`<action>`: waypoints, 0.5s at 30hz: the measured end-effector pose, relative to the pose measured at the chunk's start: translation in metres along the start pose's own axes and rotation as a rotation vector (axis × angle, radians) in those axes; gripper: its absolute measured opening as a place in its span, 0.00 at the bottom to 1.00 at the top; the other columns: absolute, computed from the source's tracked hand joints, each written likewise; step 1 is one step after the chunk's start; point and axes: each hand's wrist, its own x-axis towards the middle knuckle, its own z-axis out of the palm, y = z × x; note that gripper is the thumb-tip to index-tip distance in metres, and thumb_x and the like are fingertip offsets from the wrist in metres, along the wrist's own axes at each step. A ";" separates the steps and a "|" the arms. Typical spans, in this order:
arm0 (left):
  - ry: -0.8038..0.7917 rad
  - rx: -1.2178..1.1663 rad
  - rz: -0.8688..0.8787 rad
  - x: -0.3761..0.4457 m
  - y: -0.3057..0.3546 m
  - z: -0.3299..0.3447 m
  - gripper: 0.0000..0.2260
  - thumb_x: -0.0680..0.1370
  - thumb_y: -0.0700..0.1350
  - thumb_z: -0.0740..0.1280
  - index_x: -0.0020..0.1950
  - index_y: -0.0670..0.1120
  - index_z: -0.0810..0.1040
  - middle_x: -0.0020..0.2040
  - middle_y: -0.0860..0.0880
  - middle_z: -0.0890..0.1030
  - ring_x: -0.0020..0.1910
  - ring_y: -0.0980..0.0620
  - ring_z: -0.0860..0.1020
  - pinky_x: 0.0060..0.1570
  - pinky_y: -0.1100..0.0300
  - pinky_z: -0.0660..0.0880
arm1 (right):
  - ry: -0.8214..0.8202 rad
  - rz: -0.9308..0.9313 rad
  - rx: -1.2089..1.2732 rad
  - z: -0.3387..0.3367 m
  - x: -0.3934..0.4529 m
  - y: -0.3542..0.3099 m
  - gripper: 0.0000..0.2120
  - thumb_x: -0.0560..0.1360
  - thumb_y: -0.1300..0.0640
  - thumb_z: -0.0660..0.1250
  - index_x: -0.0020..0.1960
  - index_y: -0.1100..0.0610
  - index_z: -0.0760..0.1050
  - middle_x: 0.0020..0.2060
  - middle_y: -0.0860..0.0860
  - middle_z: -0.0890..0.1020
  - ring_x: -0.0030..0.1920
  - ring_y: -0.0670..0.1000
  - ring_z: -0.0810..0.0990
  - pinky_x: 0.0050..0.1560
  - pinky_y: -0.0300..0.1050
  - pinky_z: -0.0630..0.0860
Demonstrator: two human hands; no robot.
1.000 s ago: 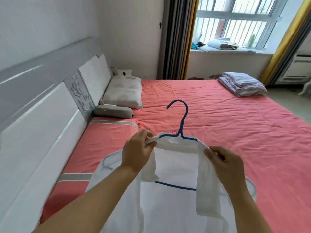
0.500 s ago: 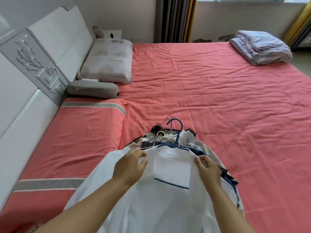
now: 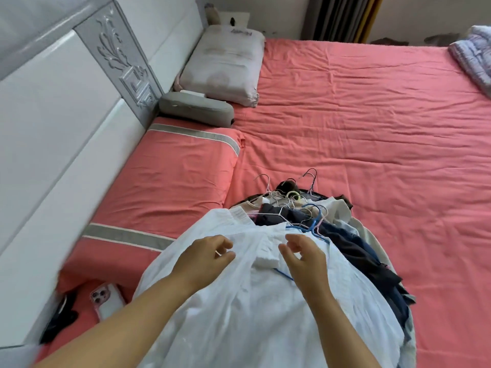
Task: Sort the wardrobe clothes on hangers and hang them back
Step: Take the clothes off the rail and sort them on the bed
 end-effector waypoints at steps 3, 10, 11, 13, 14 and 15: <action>0.055 -0.068 -0.050 -0.033 -0.024 -0.024 0.06 0.76 0.49 0.67 0.52 0.54 0.78 0.48 0.57 0.80 0.44 0.63 0.77 0.48 0.65 0.73 | -0.117 -0.059 0.026 0.029 -0.025 -0.033 0.08 0.70 0.61 0.73 0.49 0.55 0.80 0.40 0.45 0.80 0.42 0.45 0.79 0.41 0.30 0.71; 0.206 -0.134 -0.168 -0.144 -0.097 -0.077 0.07 0.75 0.48 0.69 0.53 0.51 0.80 0.48 0.58 0.81 0.48 0.61 0.78 0.53 0.60 0.74 | -0.452 -0.278 -0.060 0.100 -0.098 -0.111 0.08 0.73 0.55 0.71 0.52 0.52 0.80 0.36 0.44 0.80 0.40 0.42 0.77 0.42 0.30 0.70; 0.219 -0.128 -0.183 -0.162 -0.108 -0.082 0.06 0.76 0.49 0.68 0.52 0.53 0.80 0.48 0.58 0.80 0.48 0.61 0.77 0.52 0.60 0.75 | -0.497 -0.317 -0.076 0.110 -0.110 -0.122 0.08 0.73 0.54 0.70 0.52 0.52 0.80 0.36 0.44 0.79 0.40 0.43 0.77 0.42 0.30 0.70; 0.261 -0.133 -0.218 -0.201 -0.130 -0.092 0.06 0.76 0.50 0.68 0.51 0.55 0.79 0.48 0.60 0.80 0.47 0.63 0.77 0.51 0.61 0.75 | -0.581 -0.404 -0.108 0.129 -0.137 -0.142 0.09 0.73 0.53 0.70 0.53 0.52 0.80 0.36 0.43 0.79 0.39 0.43 0.77 0.42 0.31 0.70; 0.287 -0.143 -0.238 -0.220 -0.140 -0.095 0.06 0.76 0.50 0.68 0.52 0.55 0.79 0.48 0.60 0.79 0.46 0.63 0.77 0.50 0.62 0.76 | -0.623 -0.451 -0.123 0.139 -0.152 -0.152 0.09 0.74 0.53 0.70 0.54 0.51 0.80 0.35 0.43 0.79 0.39 0.44 0.77 0.42 0.31 0.70; 0.316 -0.153 -0.260 -0.243 -0.152 -0.098 0.06 0.76 0.50 0.67 0.52 0.55 0.79 0.48 0.60 0.79 0.46 0.63 0.77 0.50 0.63 0.76 | -0.663 -0.496 -0.132 0.149 -0.170 -0.162 0.09 0.74 0.53 0.70 0.53 0.51 0.80 0.35 0.44 0.78 0.39 0.44 0.77 0.41 0.32 0.70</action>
